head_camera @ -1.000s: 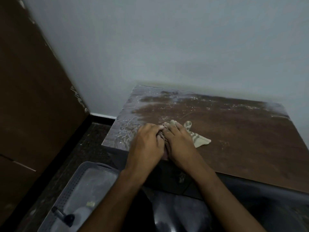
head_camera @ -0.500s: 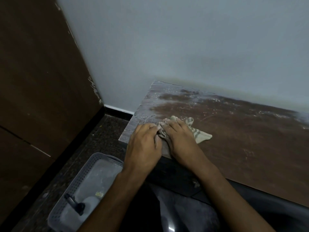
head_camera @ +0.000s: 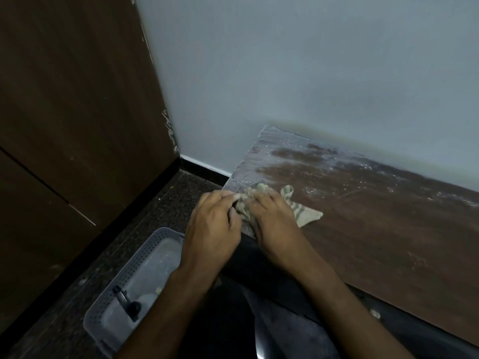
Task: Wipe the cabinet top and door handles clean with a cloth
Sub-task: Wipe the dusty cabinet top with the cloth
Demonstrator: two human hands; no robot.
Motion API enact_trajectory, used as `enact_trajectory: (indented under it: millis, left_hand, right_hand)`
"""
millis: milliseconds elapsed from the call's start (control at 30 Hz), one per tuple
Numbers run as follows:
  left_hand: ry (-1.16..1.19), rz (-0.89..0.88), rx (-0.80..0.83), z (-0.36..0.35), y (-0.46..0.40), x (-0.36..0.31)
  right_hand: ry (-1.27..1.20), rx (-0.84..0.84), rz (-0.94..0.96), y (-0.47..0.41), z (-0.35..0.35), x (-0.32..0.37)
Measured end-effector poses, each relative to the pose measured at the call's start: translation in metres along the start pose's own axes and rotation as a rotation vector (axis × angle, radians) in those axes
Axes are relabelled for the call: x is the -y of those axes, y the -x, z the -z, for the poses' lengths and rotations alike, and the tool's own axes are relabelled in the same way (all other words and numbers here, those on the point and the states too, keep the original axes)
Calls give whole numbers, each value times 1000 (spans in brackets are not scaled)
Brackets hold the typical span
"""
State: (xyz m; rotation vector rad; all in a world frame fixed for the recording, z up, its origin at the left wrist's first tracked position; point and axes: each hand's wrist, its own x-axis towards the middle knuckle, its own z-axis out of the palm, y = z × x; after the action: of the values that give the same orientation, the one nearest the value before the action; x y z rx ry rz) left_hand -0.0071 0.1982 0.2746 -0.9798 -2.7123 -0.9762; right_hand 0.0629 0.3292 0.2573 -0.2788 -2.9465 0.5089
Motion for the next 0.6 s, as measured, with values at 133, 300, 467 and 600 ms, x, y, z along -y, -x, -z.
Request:
enact_trajectory:
  millis: [133, 300, 467, 600]
  left_hand:
    - [14, 27, -50, 6, 3, 11]
    - [5, 57, -73, 8, 1, 19]
    - [25, 77, -108, 15, 0, 24]
    - [23, 83, -108, 19, 1, 29]
  right_hand:
    - [-35, -24, 104, 24, -6, 7]
    - [-17, -36, 33, -23, -16, 20]
    - [-46, -11, 163, 11, -13, 25]
    - [-25, -30, 135, -14, -15, 16]
